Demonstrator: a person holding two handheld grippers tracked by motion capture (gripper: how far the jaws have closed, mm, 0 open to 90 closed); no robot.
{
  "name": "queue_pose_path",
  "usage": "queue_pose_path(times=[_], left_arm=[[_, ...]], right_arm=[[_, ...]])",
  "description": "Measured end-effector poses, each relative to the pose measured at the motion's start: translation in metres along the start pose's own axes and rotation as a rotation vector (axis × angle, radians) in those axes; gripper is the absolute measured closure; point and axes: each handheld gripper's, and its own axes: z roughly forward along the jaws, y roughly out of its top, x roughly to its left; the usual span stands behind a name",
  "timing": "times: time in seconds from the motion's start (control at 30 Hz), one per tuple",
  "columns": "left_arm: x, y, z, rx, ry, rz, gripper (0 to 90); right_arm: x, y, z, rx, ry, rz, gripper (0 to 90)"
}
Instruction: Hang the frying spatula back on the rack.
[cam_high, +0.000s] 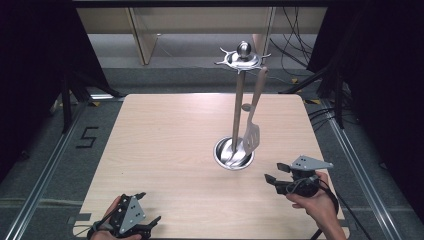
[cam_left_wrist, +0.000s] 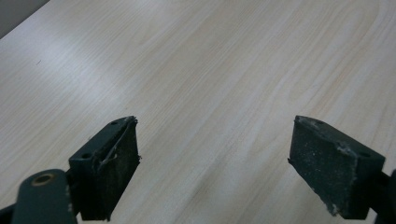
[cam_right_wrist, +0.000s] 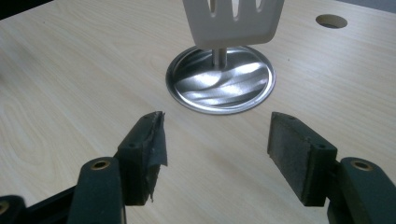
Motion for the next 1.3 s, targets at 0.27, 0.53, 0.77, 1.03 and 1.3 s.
queue_pose_path(times=[0.27,0.53,0.77,1.03,1.3], left_arm=[[0.0,0.0,0.001,-0.009,0.006,-0.007,15.1],[0.0,0.0,0.0,0.001,-0.002,-0.004,15.1],[0.001,0.001,0.0,0.009,-0.013,0.011,15.1],[-0.003,0.001,0.003,-0.019,0.0,-0.026,15.1],[-0.003,0.0,0.002,-0.015,0.004,-0.01,15.1]], right_arm=[[0.003,-0.006,0.002,0.002,0.002,0.013,37.4],[0.004,-0.012,0.002,-0.002,0.006,0.009,36.0],[0.008,-0.02,0.004,0.008,0.017,0.015,35.1],[0.008,-0.031,0.005,0.011,0.016,0.008,34.8],[0.013,-0.04,0.005,0.029,0.029,0.024,33.7]])
